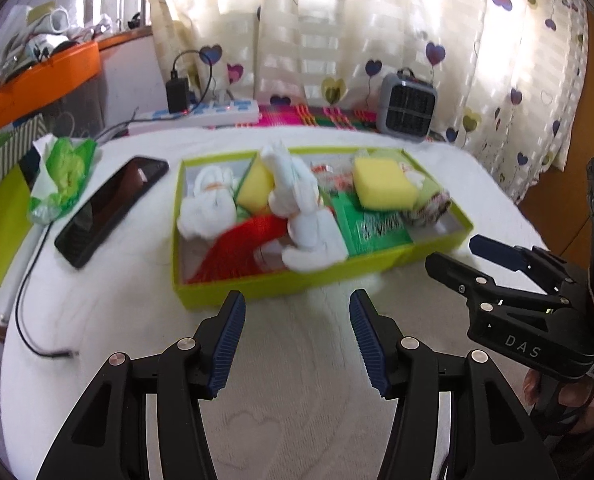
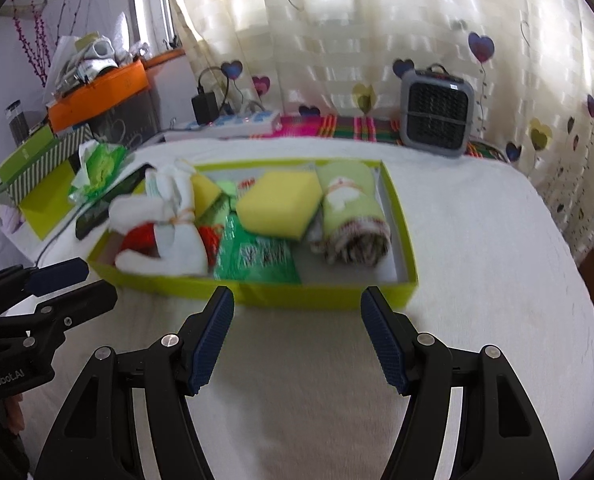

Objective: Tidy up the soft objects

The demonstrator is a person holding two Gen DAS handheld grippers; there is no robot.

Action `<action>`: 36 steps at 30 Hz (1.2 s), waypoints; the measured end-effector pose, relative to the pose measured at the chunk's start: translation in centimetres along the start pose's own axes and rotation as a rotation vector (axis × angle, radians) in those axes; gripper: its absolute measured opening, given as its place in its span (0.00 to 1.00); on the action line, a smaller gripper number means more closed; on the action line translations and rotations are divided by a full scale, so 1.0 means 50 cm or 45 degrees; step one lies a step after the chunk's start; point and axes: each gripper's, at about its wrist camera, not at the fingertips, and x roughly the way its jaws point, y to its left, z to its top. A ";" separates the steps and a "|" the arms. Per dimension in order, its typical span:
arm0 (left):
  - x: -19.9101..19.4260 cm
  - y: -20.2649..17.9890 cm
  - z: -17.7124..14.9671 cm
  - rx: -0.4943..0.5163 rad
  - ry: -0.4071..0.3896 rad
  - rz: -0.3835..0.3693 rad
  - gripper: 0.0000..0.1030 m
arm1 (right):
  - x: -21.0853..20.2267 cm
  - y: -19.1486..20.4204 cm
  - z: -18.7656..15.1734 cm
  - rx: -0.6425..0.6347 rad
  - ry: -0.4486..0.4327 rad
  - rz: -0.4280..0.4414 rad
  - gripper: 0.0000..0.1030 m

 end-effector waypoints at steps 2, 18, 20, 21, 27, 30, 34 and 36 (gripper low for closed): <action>0.005 -0.006 -0.015 0.008 0.026 0.004 0.52 | 0.000 0.000 -0.012 -0.003 0.019 0.014 0.65; 0.036 -0.029 -0.081 0.004 0.128 0.053 0.52 | -0.005 0.001 -0.076 -0.029 0.117 -0.078 0.65; 0.037 -0.031 -0.082 0.009 0.121 0.062 0.52 | -0.006 -0.002 -0.078 -0.021 0.123 -0.085 0.65; 0.037 -0.033 -0.083 0.014 0.120 0.066 0.52 | -0.007 -0.004 -0.079 -0.016 0.126 -0.088 0.65; 0.041 -0.040 -0.085 0.020 0.107 0.094 0.52 | -0.007 -0.009 -0.090 -0.002 0.157 -0.114 0.65; 0.043 -0.044 -0.087 0.027 0.103 0.114 0.53 | -0.009 -0.013 -0.092 0.008 0.163 -0.115 0.65; 0.044 -0.049 -0.090 0.021 0.091 0.137 0.54 | -0.010 -0.012 -0.098 -0.003 0.176 -0.134 0.65; 0.043 -0.050 -0.091 0.023 0.090 0.144 0.55 | -0.011 -0.012 -0.099 -0.004 0.179 -0.135 0.65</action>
